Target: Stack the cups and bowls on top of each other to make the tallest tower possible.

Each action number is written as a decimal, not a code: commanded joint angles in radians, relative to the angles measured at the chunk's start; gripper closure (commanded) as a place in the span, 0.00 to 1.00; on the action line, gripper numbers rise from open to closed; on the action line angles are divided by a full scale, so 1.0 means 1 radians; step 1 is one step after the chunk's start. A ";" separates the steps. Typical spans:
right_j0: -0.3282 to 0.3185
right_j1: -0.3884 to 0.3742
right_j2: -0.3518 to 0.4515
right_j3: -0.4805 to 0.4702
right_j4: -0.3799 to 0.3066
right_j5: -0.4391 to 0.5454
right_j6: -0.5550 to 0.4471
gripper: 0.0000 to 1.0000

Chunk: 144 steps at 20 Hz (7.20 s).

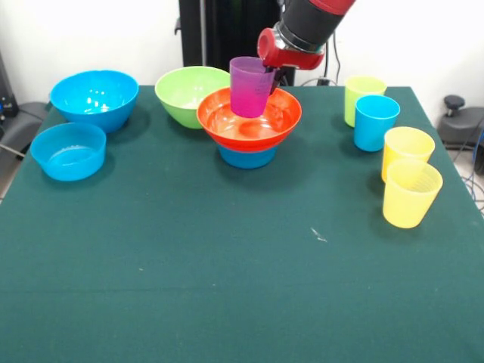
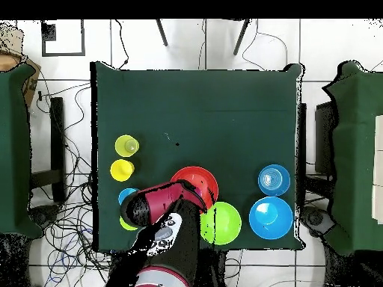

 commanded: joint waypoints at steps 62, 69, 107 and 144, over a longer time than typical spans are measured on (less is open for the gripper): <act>0.027 0.106 0.029 -0.113 0.069 -0.010 0.227 1.00; 0.023 0.106 0.034 -0.099 0.080 -0.021 0.231 1.00; 0.010 0.106 0.070 -0.072 0.166 -0.019 0.232 1.00; -0.002 0.112 0.068 -0.073 0.185 0.025 0.205 1.00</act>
